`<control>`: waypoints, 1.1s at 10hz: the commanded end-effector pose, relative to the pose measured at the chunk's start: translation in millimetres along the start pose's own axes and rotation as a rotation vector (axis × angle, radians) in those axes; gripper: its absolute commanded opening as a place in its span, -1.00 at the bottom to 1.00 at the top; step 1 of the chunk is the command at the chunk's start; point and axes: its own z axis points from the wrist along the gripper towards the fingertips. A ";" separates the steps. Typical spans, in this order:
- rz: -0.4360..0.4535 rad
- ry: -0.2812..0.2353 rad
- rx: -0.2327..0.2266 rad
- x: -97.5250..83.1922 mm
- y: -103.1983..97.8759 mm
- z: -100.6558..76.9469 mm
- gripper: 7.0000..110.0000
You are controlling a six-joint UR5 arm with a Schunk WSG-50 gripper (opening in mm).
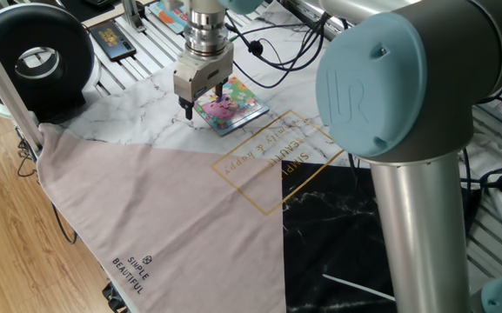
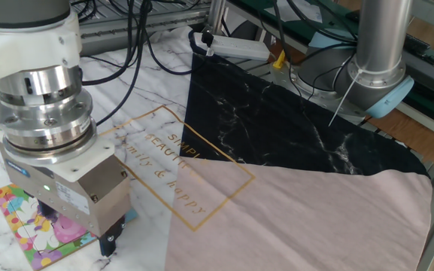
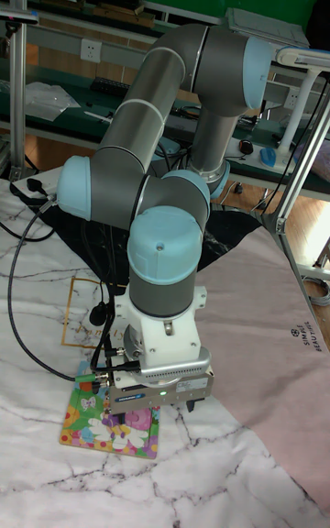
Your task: Assemble one piece of a puzzle
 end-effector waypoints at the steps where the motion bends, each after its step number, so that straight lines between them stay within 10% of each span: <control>1: 0.014 0.037 -0.030 10.5 6.5 -2.7 0.57; 3: 0.026 0.110 -0.007 30.6 -1.0 -0.9 0.57; 11: 0.000 0.089 0.033 34.4 -18.7 3.0 0.57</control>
